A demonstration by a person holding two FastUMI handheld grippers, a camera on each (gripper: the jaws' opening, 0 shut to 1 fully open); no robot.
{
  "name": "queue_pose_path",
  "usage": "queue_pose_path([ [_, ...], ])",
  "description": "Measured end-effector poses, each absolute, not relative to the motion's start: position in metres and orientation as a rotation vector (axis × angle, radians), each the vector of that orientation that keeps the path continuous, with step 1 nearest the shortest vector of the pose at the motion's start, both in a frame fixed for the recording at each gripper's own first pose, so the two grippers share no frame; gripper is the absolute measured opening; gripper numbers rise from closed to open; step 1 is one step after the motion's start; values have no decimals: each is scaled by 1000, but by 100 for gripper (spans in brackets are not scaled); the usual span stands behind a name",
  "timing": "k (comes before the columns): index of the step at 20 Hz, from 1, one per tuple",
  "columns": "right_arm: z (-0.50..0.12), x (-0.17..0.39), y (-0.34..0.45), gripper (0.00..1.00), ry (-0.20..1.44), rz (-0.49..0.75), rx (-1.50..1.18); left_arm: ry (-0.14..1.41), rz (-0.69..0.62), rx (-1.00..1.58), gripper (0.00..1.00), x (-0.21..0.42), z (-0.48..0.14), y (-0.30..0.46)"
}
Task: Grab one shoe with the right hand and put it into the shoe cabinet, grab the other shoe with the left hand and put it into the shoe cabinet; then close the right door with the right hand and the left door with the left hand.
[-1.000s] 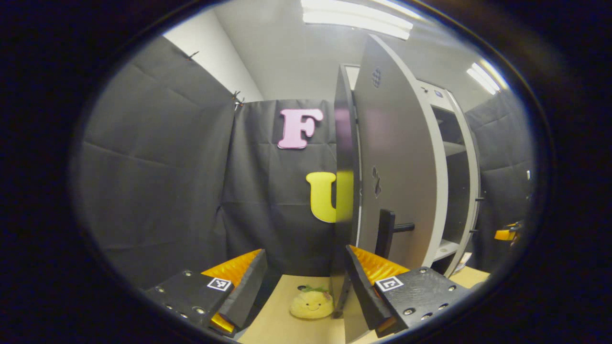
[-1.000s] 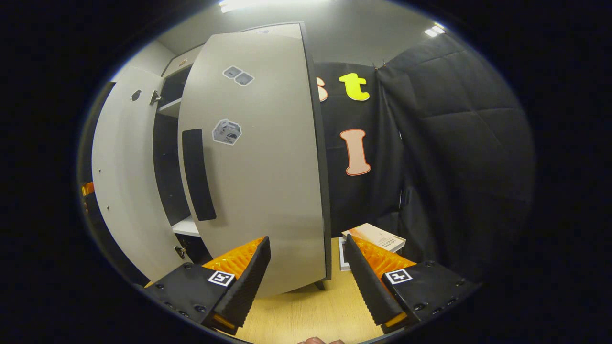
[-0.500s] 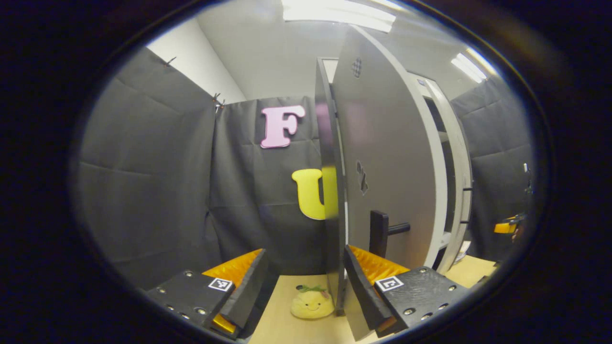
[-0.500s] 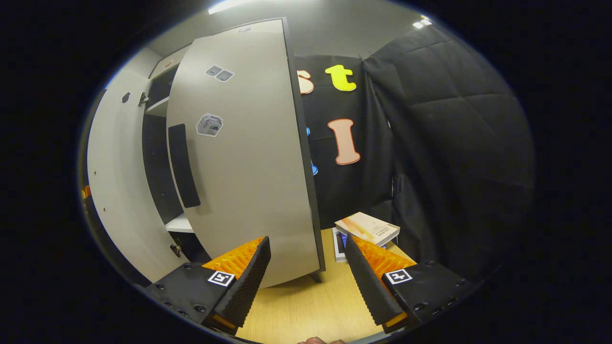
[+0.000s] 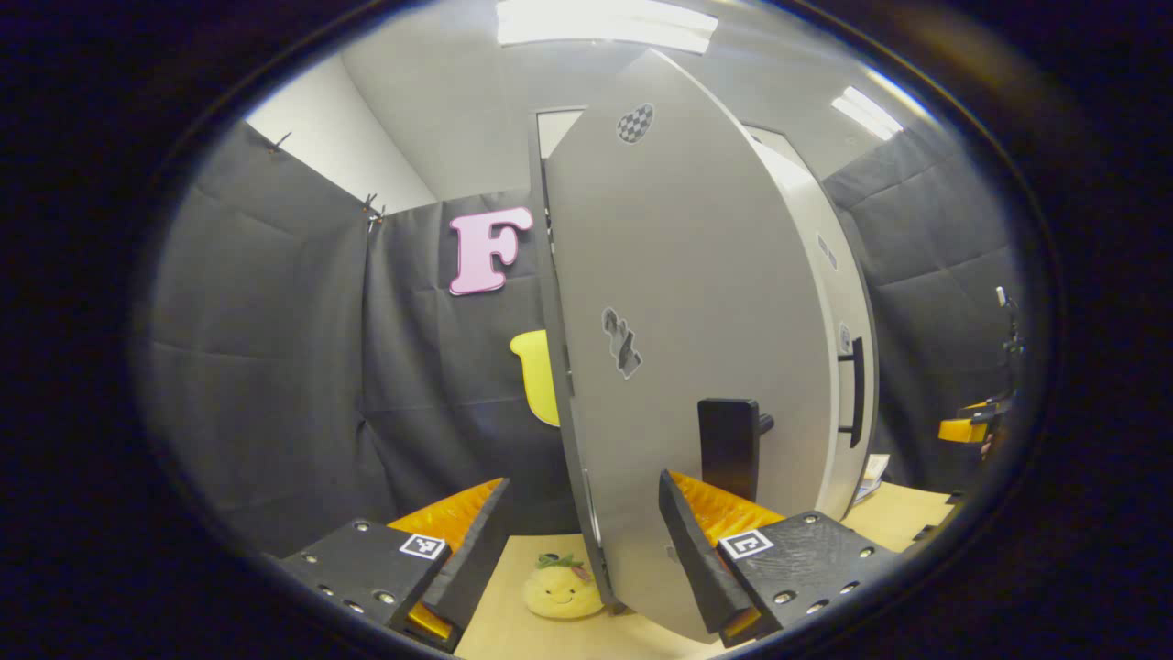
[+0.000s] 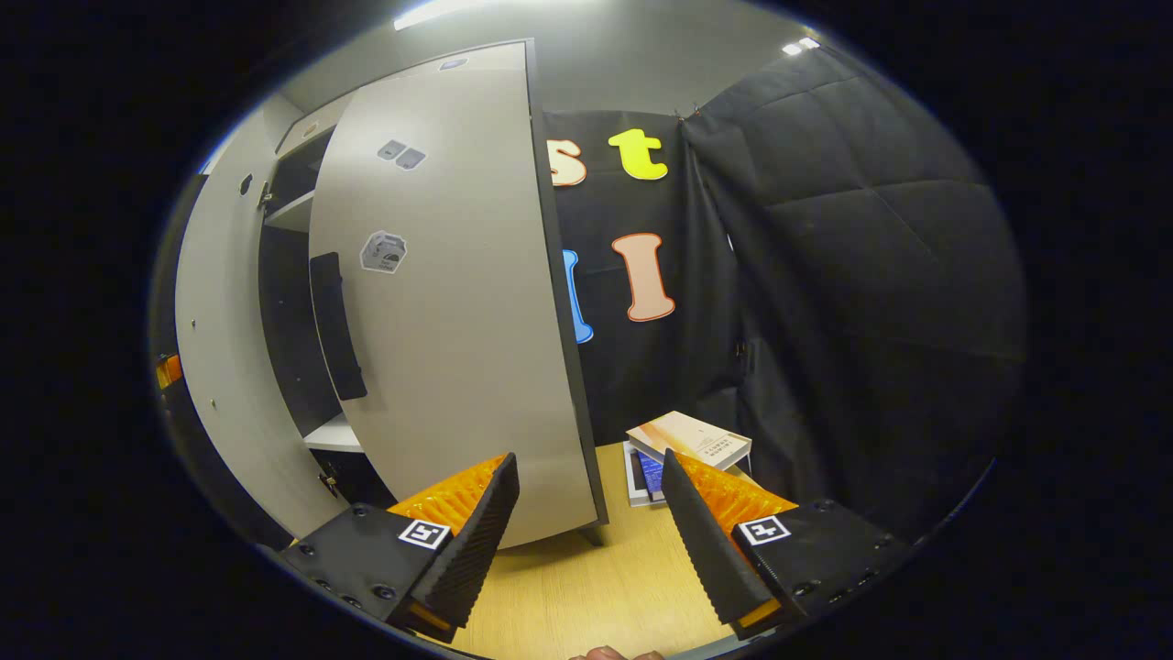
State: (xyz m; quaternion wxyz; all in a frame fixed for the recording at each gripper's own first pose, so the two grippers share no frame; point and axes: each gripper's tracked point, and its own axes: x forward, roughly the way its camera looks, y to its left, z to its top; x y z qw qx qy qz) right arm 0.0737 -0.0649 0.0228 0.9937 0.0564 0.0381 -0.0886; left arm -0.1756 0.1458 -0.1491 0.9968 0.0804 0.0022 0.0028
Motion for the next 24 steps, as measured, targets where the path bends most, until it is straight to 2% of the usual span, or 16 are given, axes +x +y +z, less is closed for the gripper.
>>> queue_pose_path([
  [6,19,51,-97,98,68,-258,123,-39,-39,-46,90,-135,-159,73],
  [13,28,36,-116,98,23,-317,153,-65,-46,-7,89,-142,-157,58],
  [19,16,57,-80,98,72,-210,131,-51,-18,-38,94,-185,-170,75],
  [20,18,61,-72,98,71,-187,118,-48,-8,-42,89,-192,-174,77],
  [24,25,77,-33,98,53,-90,104,-47,51,-38,89,-220,-185,92],
])
